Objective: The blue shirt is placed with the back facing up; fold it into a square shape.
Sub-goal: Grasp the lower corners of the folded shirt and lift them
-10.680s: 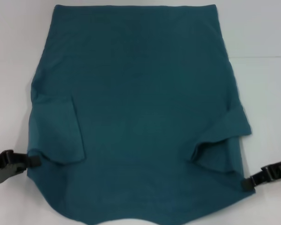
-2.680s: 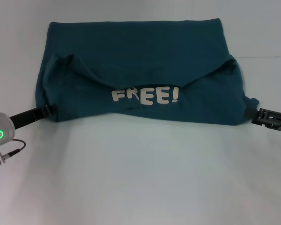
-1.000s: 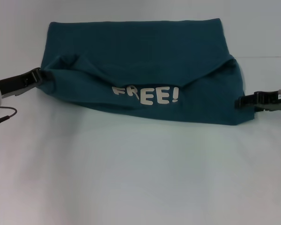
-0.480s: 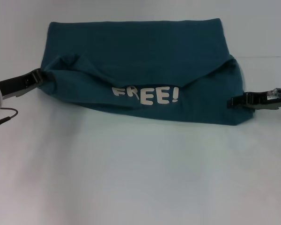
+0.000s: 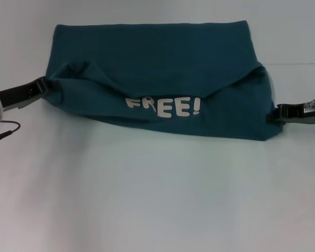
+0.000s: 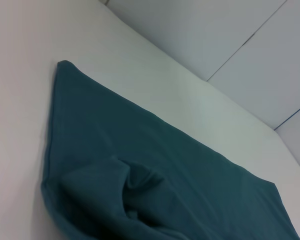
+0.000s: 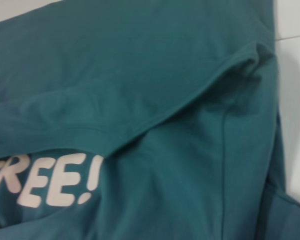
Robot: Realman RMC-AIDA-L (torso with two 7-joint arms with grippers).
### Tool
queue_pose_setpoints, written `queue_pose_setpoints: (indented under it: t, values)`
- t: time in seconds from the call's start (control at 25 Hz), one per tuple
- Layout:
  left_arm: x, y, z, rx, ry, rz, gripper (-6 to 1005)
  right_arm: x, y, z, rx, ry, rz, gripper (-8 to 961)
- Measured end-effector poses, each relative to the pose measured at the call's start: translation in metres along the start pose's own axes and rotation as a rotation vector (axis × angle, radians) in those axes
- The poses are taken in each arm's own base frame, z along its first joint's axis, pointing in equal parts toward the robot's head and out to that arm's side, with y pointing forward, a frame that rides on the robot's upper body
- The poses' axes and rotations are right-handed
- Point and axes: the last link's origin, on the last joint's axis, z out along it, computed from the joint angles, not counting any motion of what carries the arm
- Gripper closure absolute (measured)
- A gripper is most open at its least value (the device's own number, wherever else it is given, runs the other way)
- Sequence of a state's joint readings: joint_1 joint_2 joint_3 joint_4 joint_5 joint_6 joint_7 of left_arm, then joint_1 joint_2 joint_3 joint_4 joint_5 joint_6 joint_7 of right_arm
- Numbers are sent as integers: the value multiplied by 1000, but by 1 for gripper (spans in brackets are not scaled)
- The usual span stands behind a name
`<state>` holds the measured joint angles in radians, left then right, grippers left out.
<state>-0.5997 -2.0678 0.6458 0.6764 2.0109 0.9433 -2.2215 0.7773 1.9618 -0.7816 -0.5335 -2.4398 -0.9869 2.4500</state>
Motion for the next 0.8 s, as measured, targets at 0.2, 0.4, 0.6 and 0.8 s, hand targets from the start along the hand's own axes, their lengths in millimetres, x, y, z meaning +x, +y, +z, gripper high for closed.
queue_pose_setpoints:
  t: [0.2, 0.4, 0.6, 0.8]
  values:
    - [1, 1, 1, -2, 0, 1, 984, 1, -2, 2, 21, -3, -4, 765]
    - [0, 0, 0, -1, -1, 0, 984, 1, -2, 1, 18, 3, 2, 921]
    - [-1, -1, -1, 2, -2, -3, 984, 3, -5, -1, 14, 11, 15, 912]
    - [-2, -2, -1, 3, -2, -5, 984, 4, -8, -3, 19, 9, 30, 708]
